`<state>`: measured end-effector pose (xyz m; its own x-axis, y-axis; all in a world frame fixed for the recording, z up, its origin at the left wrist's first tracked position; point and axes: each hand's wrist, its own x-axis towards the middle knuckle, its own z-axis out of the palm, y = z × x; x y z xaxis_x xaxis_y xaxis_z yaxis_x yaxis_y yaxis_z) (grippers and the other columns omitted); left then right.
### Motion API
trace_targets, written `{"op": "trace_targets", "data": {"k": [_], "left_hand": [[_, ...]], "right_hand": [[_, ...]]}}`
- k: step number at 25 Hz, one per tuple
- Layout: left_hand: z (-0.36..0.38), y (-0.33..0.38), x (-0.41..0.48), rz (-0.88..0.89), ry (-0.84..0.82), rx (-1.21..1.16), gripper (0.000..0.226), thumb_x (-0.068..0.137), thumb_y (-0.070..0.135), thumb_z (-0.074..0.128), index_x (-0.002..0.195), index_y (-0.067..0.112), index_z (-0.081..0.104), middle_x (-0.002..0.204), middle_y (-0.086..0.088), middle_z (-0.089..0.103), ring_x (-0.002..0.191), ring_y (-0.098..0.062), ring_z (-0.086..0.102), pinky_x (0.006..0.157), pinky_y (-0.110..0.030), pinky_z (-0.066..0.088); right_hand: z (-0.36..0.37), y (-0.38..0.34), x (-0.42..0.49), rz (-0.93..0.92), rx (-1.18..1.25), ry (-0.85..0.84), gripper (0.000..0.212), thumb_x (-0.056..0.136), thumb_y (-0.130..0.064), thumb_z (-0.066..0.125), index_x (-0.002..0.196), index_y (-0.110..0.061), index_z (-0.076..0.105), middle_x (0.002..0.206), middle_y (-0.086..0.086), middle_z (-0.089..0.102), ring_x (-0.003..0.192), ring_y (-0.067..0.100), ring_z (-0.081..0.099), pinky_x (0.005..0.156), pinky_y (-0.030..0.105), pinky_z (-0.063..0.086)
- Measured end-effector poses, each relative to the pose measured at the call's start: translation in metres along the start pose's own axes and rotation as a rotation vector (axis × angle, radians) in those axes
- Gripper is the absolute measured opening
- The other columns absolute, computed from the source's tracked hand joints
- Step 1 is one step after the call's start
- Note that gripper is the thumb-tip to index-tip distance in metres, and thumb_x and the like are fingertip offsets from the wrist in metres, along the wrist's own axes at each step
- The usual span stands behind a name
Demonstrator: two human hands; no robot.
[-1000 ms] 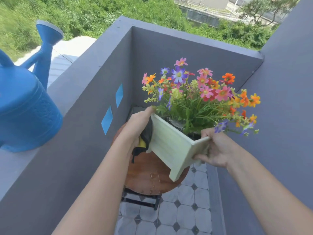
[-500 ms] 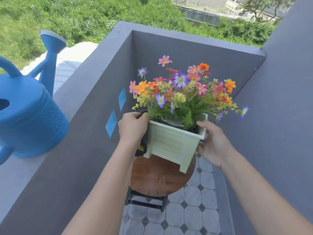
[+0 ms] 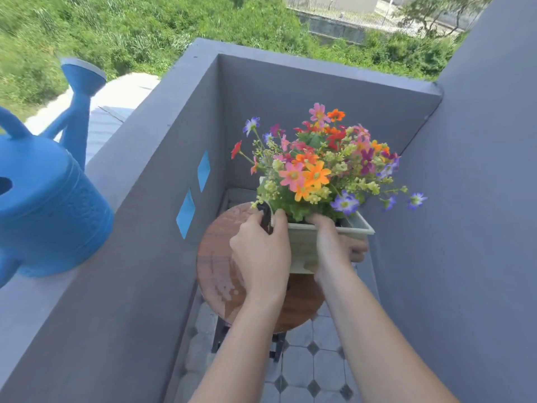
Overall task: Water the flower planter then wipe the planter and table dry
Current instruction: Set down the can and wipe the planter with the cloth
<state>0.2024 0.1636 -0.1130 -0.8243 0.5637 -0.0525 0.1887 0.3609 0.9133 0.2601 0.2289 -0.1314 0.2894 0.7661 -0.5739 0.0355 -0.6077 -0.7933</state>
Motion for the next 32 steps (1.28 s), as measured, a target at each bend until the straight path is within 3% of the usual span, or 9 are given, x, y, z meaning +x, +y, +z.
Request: {"op": "trace_targets", "data": {"k": [4, 8, 11, 16, 20, 22, 25, 29, 32], "left_hand": [[0.010, 0.006, -0.027, 0.055, -0.044, -0.079, 0.035, 0.099, 0.036, 0.038, 0.117, 0.020, 0.063, 0.109, -0.009, 0.069, 0.094, -0.024, 0.055, 0.066, -0.026, 0.026], [0.017, 0.011, -0.014, 0.164, -0.112, -0.206, 0.037, 0.099, 0.032, 0.038, 0.133, 0.031, 0.053, 0.130, 0.003, 0.062, 0.127, -0.018, 0.047, 0.098, -0.026, 0.033], [0.015, 0.006, 0.023, 0.181, -0.151, -0.198, 0.038, 0.100, 0.030, 0.037, 0.137, 0.036, 0.045, 0.145, 0.010, 0.045, 0.143, -0.010, 0.022, 0.113, -0.027, 0.018], [0.013, -0.016, 0.033, 0.153, -0.062, -0.103, 0.038, 0.099, 0.030, 0.042, 0.136, 0.029, 0.048, 0.132, -0.002, 0.060, 0.124, -0.023, 0.051, 0.089, -0.021, 0.034], [0.006, -0.013, -0.018, 0.225, -0.109, -0.205, 0.032, 0.097, 0.028, 0.048, 0.126, 0.026, 0.060, 0.121, 0.007, 0.066, 0.104, 0.008, 0.056, 0.080, 0.000, 0.034], [0.008, -0.005, -0.025, 0.309, -0.088, -0.241, 0.034, 0.096, 0.032, 0.046, 0.127, 0.027, 0.059, 0.122, 0.005, 0.067, 0.109, 0.004, 0.057, 0.087, -0.006, 0.039], [0.013, 0.002, 0.004, 0.297, -0.015, -0.219, 0.036, 0.099, 0.030, 0.041, 0.134, 0.030, 0.051, 0.132, 0.003, 0.060, 0.127, -0.016, 0.051, 0.097, -0.022, 0.037], [0.011, -0.021, 0.032, 0.094, 0.009, -0.043, 0.038, 0.100, 0.032, 0.035, 0.135, 0.026, 0.050, 0.115, -0.009, 0.068, 0.110, -0.035, 0.055, 0.091, -0.036, 0.041], [0.007, -0.026, 0.006, 0.080, -0.025, -0.067, 0.036, 0.099, 0.033, 0.039, 0.132, 0.028, 0.054, 0.110, -0.008, 0.071, 0.102, -0.031, 0.060, 0.082, -0.032, 0.043]], "right_hand": [[-0.017, -0.017, 0.022, 0.058, 0.084, -0.093, 0.056, 0.063, -0.025, 0.064, 0.104, -0.015, 0.027, 0.116, 0.009, 0.037, 0.104, 0.033, 0.048, 0.050, 0.037, 0.050], [-0.038, -0.018, 0.030, 0.137, 0.154, -0.289, 0.079, 0.043, -0.024, 0.062, 0.120, -0.008, 0.051, 0.128, 0.015, 0.049, 0.110, 0.036, 0.052, 0.054, 0.049, 0.056], [-0.050, -0.023, 0.020, 0.164, 0.171, -0.416, 0.012, 0.068, -0.021, 0.052, 0.078, -0.016, 0.049, 0.104, 0.009, 0.041, 0.100, 0.031, 0.044, 0.053, 0.054, 0.057], [-0.059, -0.026, 0.009, 0.116, 0.213, -0.388, 0.028, 0.084, -0.010, 0.036, 0.059, -0.019, 0.028, 0.080, 0.003, 0.026, 0.074, 0.023, 0.032, 0.063, 0.042, 0.050], [-0.057, -0.017, 0.021, 0.080, 0.212, -0.325, 0.011, 0.069, -0.019, 0.045, 0.069, -0.020, 0.034, 0.097, 0.007, 0.032, 0.089, 0.028, 0.037, 0.048, 0.043, 0.055], [-0.058, -0.013, 0.027, 0.040, 0.169, -0.317, 0.027, 0.060, -0.025, 0.049, 0.083, -0.019, 0.036, 0.108, 0.010, 0.033, 0.100, 0.032, 0.040, 0.046, 0.043, 0.055], [-0.065, -0.005, 0.029, 0.030, 0.160, -0.345, 0.015, 0.077, -0.023, 0.047, 0.077, -0.020, 0.032, 0.102, 0.007, 0.035, 0.098, 0.031, 0.040, 0.045, 0.043, 0.056], [-0.069, -0.001, 0.035, 0.021, 0.212, -0.344, 0.018, 0.075, -0.020, 0.048, 0.074, -0.022, 0.031, 0.096, 0.003, 0.030, 0.093, 0.029, 0.036, 0.048, 0.042, 0.056], [-0.065, -0.009, 0.034, 0.011, 0.264, -0.322, 0.016, 0.082, -0.021, 0.047, 0.076, -0.021, 0.032, 0.091, 0.002, 0.030, 0.085, 0.025, 0.036, 0.046, 0.039, 0.055]]}}
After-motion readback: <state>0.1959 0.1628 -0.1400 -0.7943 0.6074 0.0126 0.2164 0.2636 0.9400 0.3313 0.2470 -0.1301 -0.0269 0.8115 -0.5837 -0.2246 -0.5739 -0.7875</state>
